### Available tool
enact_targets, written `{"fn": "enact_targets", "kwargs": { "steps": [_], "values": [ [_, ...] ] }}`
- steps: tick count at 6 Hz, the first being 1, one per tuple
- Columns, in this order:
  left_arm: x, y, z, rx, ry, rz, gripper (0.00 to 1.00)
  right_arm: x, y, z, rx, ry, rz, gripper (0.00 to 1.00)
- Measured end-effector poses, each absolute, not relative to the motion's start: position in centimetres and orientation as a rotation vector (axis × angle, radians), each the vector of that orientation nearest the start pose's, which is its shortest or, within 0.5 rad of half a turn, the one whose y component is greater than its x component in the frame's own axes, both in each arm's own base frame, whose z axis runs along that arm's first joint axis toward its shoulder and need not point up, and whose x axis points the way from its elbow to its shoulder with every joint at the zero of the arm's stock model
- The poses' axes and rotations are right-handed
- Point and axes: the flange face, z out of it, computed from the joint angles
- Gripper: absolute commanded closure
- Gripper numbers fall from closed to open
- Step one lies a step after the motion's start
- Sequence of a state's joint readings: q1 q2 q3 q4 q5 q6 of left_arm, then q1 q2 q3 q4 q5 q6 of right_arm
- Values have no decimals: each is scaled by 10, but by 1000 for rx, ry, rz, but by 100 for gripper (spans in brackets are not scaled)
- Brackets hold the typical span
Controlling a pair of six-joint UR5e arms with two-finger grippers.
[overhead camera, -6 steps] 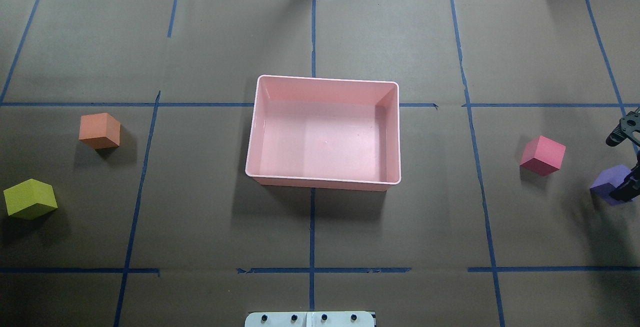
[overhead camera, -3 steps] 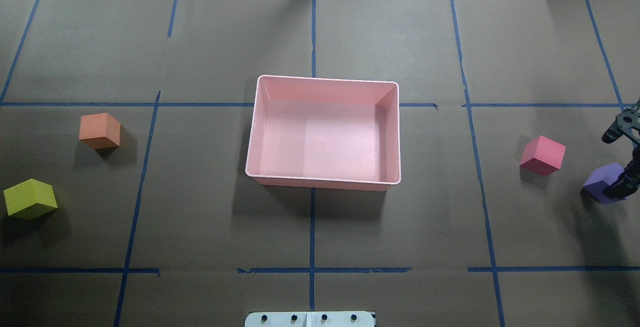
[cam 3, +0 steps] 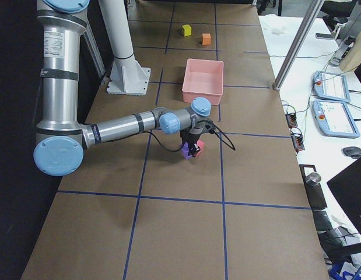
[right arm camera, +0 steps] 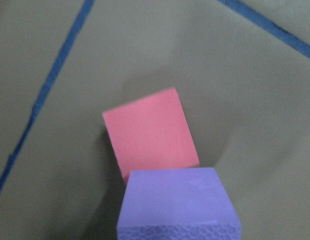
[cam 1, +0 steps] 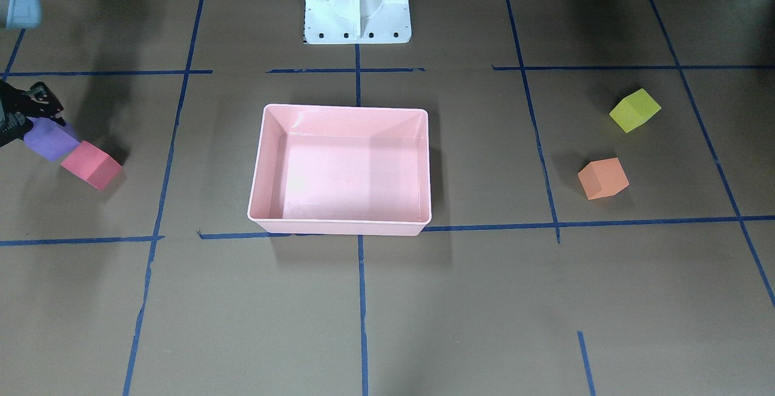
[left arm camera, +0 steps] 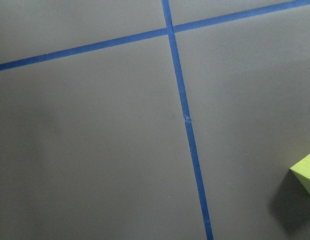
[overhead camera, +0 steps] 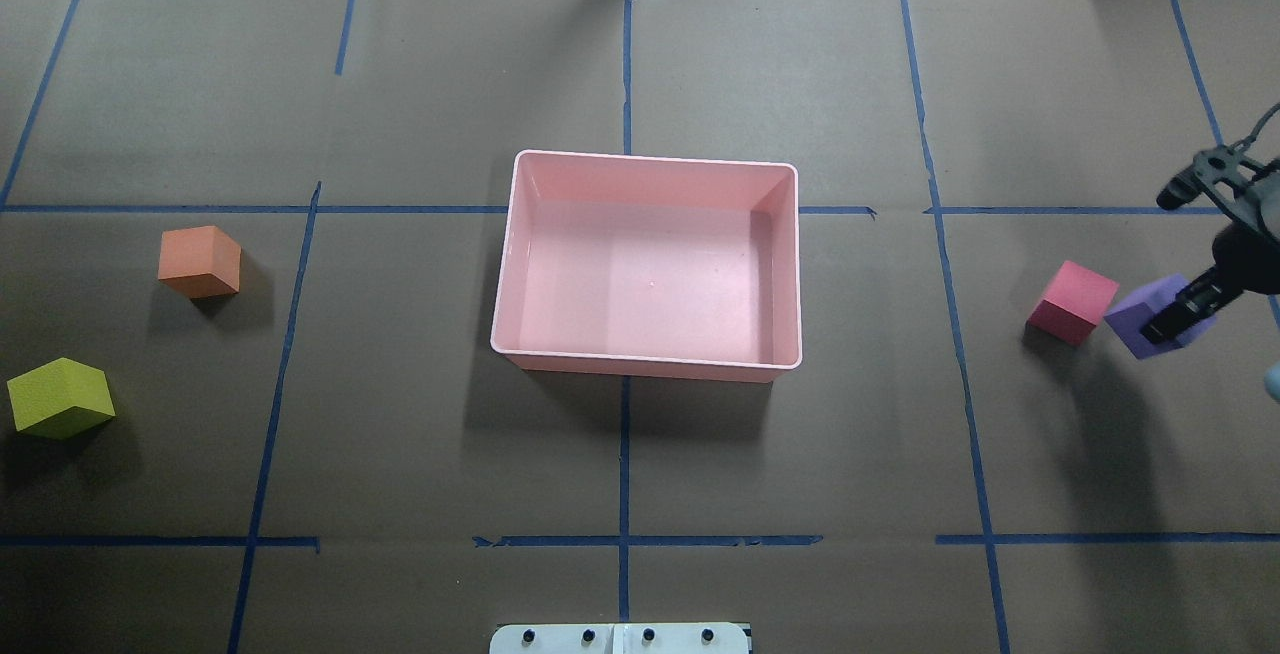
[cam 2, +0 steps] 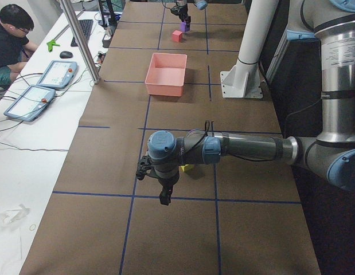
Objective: Place blocks into pink bin with both arms
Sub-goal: 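Carry the purple cube over the pink bin and release it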
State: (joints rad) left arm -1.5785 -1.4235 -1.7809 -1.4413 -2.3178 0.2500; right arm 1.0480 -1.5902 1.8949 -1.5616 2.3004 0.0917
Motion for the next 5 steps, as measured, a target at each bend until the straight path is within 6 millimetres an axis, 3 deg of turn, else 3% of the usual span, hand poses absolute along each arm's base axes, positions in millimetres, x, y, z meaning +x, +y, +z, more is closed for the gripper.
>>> {"fn": "enact_targets", "kwargs": {
  "steps": [2,3,5],
  "values": [
    [-69,-423,638,33,750,206,0,-215,-477,400,3,-819,-295,47],
    [-69,-423,638,33,750,206,0,-256,-479,344,-46,-836,-199,47],
    [-68,-423,638,33,750,207,0,-354,-458,242,-130,-850,-16,45]
  ]
}}
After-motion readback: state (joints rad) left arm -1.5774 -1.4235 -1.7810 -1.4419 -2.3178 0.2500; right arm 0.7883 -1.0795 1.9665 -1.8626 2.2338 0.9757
